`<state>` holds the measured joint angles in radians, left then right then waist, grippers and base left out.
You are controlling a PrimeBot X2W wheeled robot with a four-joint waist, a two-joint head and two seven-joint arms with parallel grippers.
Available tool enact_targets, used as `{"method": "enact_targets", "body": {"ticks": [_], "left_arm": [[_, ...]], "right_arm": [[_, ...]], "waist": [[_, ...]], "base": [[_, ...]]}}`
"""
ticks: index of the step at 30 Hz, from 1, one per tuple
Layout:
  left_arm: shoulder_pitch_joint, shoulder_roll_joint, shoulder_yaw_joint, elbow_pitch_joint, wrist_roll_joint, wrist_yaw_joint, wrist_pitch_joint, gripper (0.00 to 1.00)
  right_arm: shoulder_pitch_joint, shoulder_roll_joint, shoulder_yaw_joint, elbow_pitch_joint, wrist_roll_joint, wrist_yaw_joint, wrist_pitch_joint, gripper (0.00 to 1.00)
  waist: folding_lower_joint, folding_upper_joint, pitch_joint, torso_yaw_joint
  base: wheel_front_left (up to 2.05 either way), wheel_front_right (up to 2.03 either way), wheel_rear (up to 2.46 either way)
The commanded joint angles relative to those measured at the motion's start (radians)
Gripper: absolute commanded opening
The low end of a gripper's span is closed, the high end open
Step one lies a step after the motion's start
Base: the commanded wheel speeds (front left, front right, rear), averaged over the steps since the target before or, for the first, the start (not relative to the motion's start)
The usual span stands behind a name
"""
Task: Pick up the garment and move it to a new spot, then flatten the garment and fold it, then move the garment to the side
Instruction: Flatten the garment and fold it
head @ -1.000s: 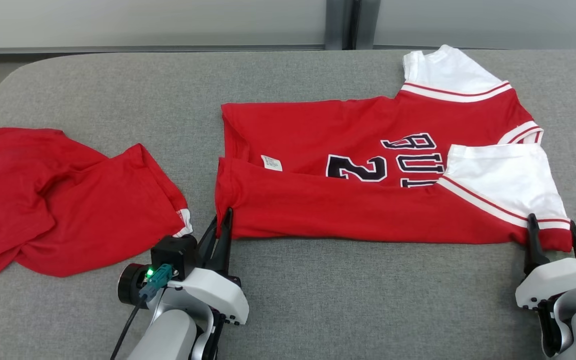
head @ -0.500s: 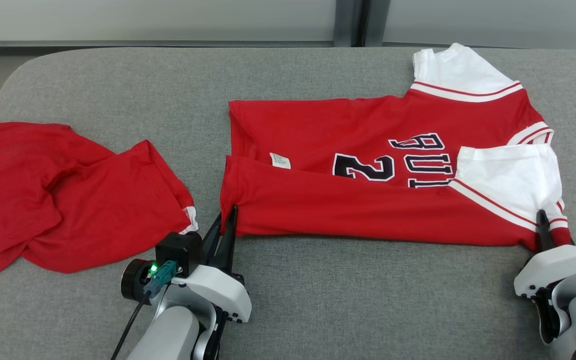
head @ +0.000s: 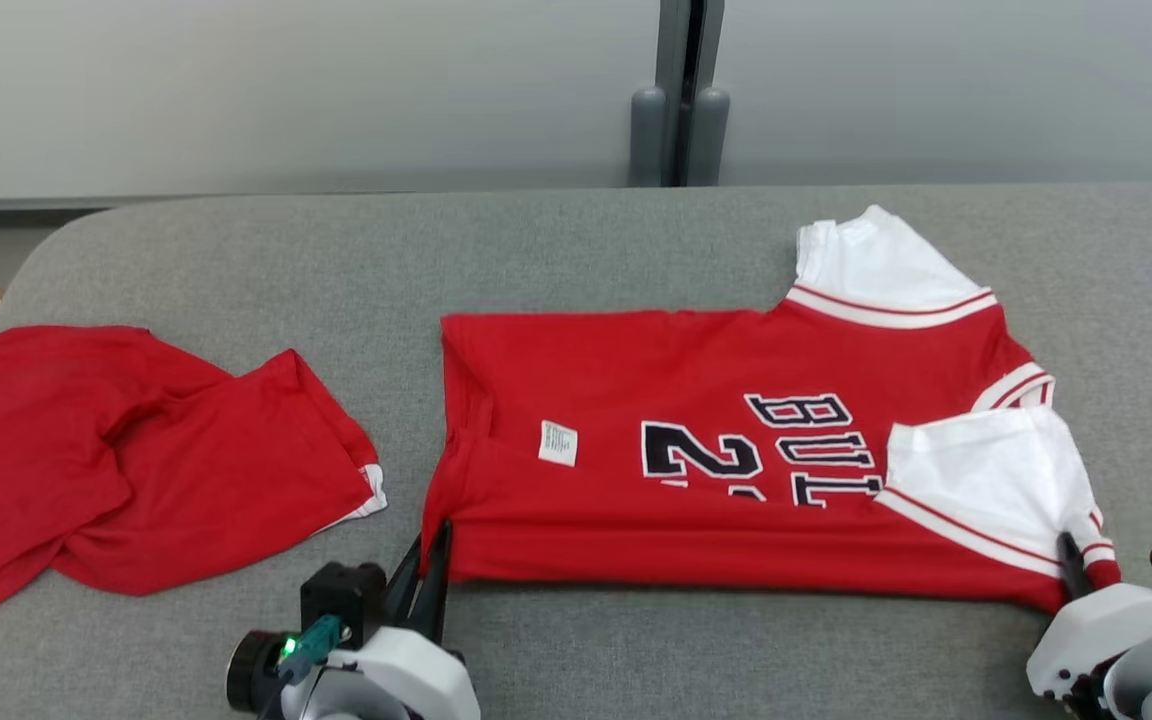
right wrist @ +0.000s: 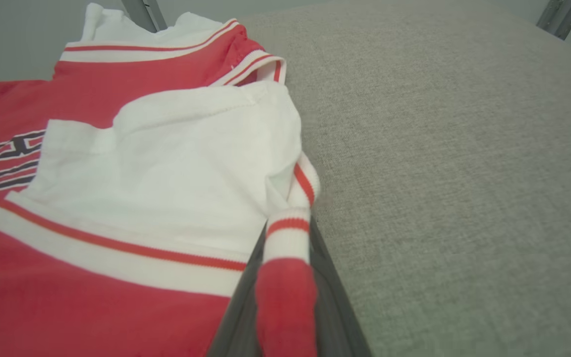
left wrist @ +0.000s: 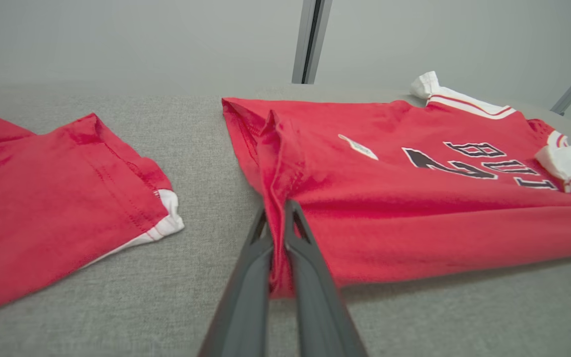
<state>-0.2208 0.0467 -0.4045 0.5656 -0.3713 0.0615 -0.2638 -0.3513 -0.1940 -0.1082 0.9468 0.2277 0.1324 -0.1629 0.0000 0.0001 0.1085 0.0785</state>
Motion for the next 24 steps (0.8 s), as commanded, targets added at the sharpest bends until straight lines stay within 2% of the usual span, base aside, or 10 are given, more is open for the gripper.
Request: {"method": "enact_targets", "body": {"ticks": [1,7,15,16,17,18,24], "left_arm": [[0.026,0.018,0.016,-0.004,-0.006,0.004,-0.001,0.0],[0.156,0.031,0.014,-0.059,-0.004,0.001,-0.001,0.0],[0.22,0.057,-0.011,-0.104,0.009,0.008,0.016,0.0],[0.219,0.058,-0.013,-0.106,0.014,0.014,0.015,0.42],[0.218,0.058,-0.016,-0.106,0.016,0.016,0.014,0.9],[0.218,0.056,-0.016,-0.107,0.014,0.02,0.014,1.0],[0.2,0.05,0.008,-0.149,-0.002,0.034,0.006,1.0]], "right_arm": [[0.032,-0.022,0.01,-0.015,0.015,-0.003,0.018,0.0],[0.15,-0.05,0.073,-0.161,0.09,-0.003,0.125,0.0],[0.294,-0.049,0.051,-0.377,0.135,-0.003,0.248,0.0],[0.304,-0.044,0.039,-0.394,0.136,-0.003,0.26,0.96],[0.312,-0.037,0.032,-0.416,0.137,-0.003,0.268,1.0],[0.317,-0.03,0.03,-0.439,0.136,-0.003,0.278,1.0],[0.324,-0.012,-0.009,-0.579,0.088,-0.002,0.218,1.0]], "waist": [[0.0,-0.0001,-0.042,-0.025],[0.0,-0.0001,-0.077,-0.05],[0.0,-0.0001,-0.086,-0.055],[0.0,-0.0001,-0.087,-0.055],[0.0,-0.0001,-0.088,-0.055],[0.0,-0.0001,-0.089,-0.055],[0.0,-0.0001,-0.096,-0.058]], "base": [[0.0,0.0,0.0],[0.0,0.0,0.0],[0.0,0.0,0.0],[0.0,0.0,0.0],[0.0,0.0,0.0],[0.0,0.0,0.0],[0.0,0.0,0.0]]}}
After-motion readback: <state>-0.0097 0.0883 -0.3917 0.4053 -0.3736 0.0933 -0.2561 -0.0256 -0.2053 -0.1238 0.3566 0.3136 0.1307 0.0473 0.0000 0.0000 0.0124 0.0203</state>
